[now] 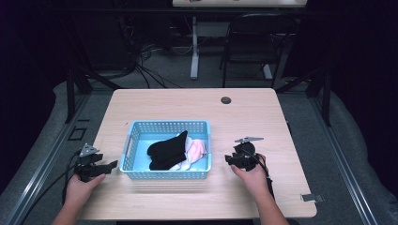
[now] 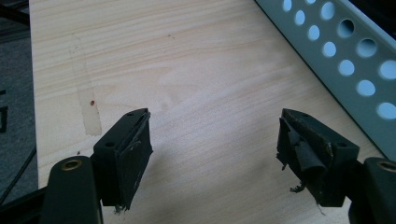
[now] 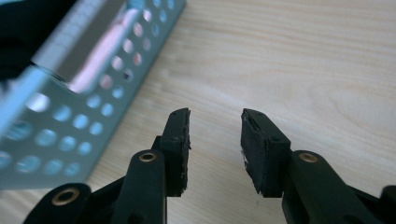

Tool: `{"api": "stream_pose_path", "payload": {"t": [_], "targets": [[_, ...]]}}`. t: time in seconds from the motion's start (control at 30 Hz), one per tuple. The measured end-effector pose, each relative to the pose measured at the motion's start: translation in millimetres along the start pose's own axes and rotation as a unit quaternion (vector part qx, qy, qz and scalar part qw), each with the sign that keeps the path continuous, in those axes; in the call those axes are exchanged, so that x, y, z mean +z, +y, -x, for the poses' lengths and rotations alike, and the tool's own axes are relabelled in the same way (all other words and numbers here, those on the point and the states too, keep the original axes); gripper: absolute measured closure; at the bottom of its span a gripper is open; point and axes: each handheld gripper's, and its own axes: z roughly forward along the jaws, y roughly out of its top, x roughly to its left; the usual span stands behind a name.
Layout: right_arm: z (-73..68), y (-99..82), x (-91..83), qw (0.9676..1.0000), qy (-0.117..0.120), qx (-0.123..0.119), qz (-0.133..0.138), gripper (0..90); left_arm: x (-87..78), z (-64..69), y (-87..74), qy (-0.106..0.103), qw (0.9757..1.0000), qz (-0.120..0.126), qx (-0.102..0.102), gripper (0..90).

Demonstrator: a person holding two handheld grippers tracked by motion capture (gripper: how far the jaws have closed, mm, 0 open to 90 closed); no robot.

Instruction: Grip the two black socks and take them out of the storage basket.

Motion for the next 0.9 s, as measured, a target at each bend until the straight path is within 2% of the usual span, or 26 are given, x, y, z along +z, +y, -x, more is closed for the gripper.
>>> {"api": "stream_pose_path", "payload": {"t": [0.13,0.23,0.27,0.37,0.43,0.63,0.9], "targets": [[-10.1,12.9,-10.3,0.9999,0.002,-0.008,0.010,62.2,-0.4,0.0,0.3,0.000,1.0000,0.000,0.001,25.9],[-26.2,33.6,-25.2,0.9992,0.012,-0.020,0.032,62.2,-2.1,1.1,0.7,0.000,1.0000,0.004,0.000,25.9],[-26.2,33.6,-25.2,0.9992,0.012,-0.020,0.032,62.2,-2.3,1.4,0.8,-0.001,1.0000,0.005,0.001,25.9],[-34.8,48.8,-31.7,0.9989,0.031,-0.020,0.028,62.5,-1.9,2.3,1.0,-0.002,1.0000,0.003,0.003,25.9],[-42.8,61.0,-30.9,0.9987,0.041,-0.026,0.016,62.6,-1.5,2.3,1.1,-0.002,1.0000,0.002,0.002,25.9],[-58.5,80.8,-27.7,0.9978,0.046,-0.047,0.005,63.1,-1.5,1.7,1.7,-0.003,1.0000,0.004,0.002,25.9],[-67.0,94.4,-9.4,0.9974,0.054,-0.045,-0.016,63.3,-2.4,2.1,2.4,-0.005,1.0000,0.008,0.002,25.9]]}}
